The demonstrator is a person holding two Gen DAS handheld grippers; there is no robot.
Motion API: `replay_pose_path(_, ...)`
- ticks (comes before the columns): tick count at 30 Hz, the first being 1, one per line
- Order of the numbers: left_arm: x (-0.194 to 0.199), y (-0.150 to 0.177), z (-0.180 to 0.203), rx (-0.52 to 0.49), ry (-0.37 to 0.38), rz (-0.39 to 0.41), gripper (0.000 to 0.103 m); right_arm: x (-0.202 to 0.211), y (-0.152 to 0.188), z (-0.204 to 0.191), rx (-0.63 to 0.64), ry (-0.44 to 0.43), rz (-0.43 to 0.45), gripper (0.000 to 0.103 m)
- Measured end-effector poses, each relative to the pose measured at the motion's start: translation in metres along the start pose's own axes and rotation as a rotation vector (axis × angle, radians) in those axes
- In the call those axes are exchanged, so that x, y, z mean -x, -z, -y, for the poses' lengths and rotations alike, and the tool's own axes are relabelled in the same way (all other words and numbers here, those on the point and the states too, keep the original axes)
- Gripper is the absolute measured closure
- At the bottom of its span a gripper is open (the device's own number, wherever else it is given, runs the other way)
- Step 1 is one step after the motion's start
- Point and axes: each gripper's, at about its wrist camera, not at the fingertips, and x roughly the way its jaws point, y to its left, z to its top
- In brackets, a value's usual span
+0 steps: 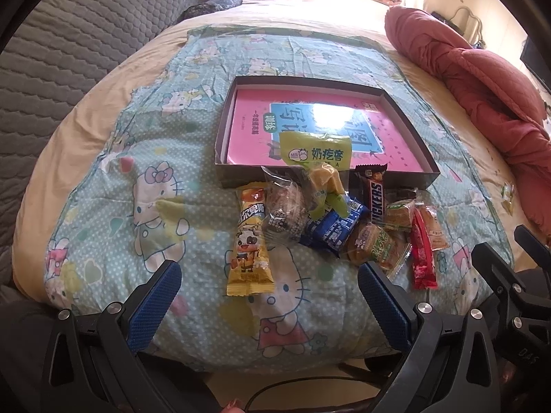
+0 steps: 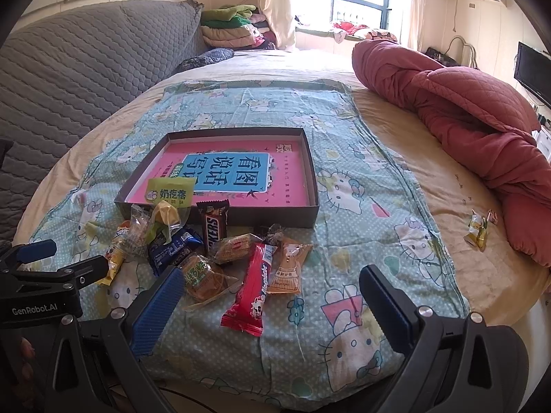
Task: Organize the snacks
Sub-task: 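Move both tools toward the snack pile in front of the tray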
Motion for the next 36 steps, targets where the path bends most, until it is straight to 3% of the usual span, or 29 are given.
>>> replay_pose_path(36,-0.0056,0.0009,-0.0017,0.004,0.013,-0.026,0.000,-0.0005,0.0007,-0.0016,-0.001,-0.033,0.002,0.001)
